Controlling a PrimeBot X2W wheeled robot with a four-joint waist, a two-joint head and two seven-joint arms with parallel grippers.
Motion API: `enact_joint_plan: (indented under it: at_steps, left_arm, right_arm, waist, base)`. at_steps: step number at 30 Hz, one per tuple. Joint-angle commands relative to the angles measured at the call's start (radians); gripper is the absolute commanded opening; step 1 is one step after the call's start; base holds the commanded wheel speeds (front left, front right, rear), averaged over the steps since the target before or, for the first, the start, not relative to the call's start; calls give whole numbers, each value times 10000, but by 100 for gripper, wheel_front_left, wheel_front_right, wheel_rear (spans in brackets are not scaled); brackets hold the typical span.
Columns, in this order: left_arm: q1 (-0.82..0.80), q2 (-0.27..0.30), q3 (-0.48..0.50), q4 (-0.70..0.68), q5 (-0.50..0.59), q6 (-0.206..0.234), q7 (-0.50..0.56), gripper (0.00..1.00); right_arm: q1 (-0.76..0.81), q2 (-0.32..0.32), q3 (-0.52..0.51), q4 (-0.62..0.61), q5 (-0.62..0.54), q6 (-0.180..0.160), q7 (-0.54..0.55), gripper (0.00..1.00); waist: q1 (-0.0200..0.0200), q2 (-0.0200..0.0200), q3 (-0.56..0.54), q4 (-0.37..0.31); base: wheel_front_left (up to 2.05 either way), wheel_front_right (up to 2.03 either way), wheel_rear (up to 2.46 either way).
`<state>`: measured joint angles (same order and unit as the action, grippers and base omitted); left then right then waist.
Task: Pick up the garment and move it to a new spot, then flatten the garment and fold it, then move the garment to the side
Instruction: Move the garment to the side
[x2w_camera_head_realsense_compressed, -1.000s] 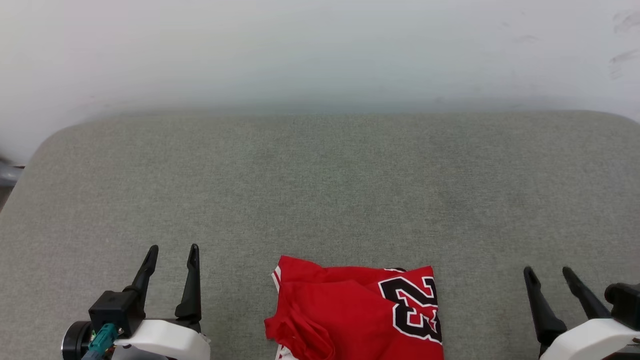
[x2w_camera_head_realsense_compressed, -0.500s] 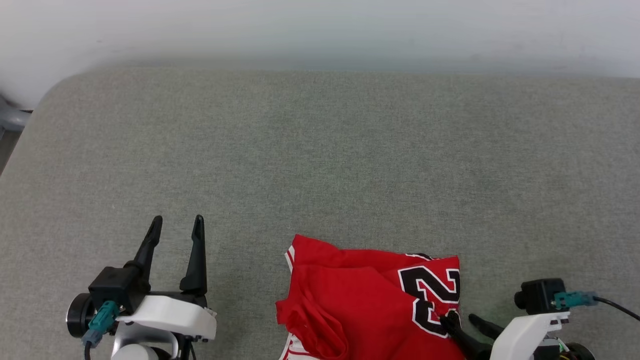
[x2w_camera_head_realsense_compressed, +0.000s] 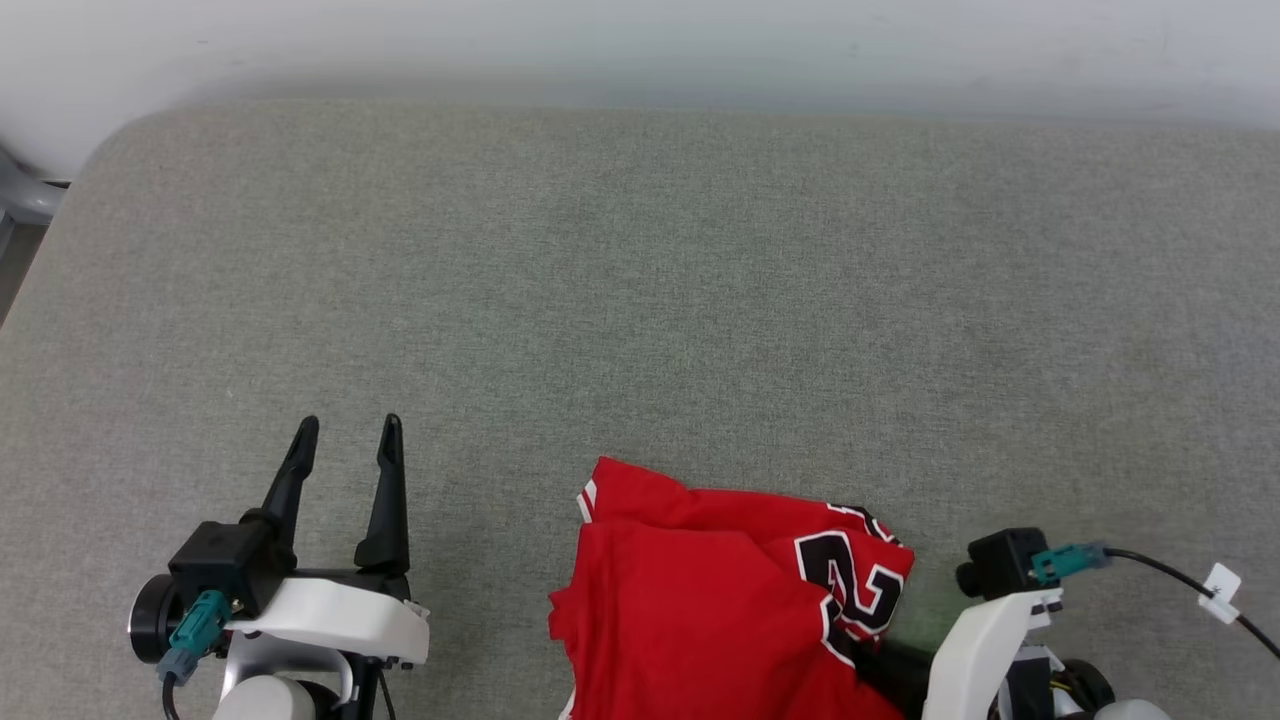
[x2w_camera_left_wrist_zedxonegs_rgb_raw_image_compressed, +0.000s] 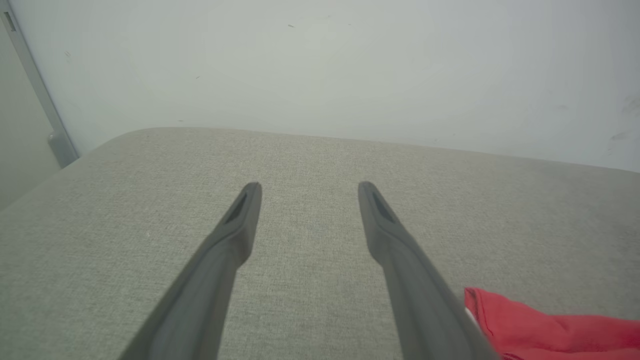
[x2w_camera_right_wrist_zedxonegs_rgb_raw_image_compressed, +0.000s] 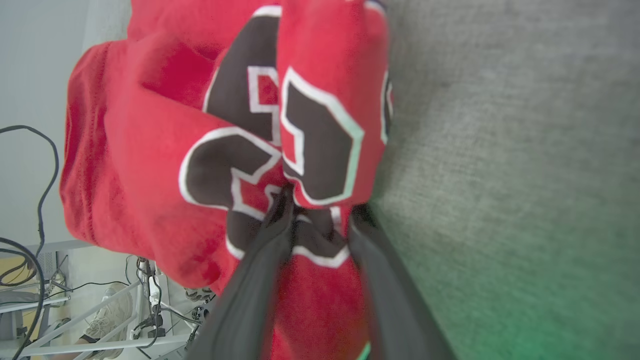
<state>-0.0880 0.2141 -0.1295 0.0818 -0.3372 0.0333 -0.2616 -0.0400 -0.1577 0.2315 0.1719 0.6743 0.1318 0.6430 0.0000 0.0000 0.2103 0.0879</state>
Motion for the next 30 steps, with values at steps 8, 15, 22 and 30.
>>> enact_joint_plan:
  at_steps: [8, 15, 22, 30]
  left_arm:
    - [-2, -160, 233, 155, 208, -197, -44, 100]
    - [285, -196, 433, -10, 385, -217, -34, 100]
    - [474, -239, 510, -333, 599, -284, -34, 100]
    - [180, -22, 425, -803, 833, -492, -34, 100]
  right_arm:
    - [-246, -271, 358, 105, 17, -22, -164, 0]
    - [-446, -779, 58, -730, -488, -17, -6, 0]
    - [-545, -1182, -743, -1110, -1312, -16, 703, 0]
    - [-1319, -1165, -1417, -1221, -2088, -16, 995, 0]
  waist:
    - [0, 0, -298, -129]
    - [0, 0, -626, -737]
    - [0, 0, -617, -2118]
    - [0, 0, 128, -3995]
  base:
    - [0, 0, 0]
    - [0, 0, 0]
    - [0, 0, 0]
    - [0, 0, 0]
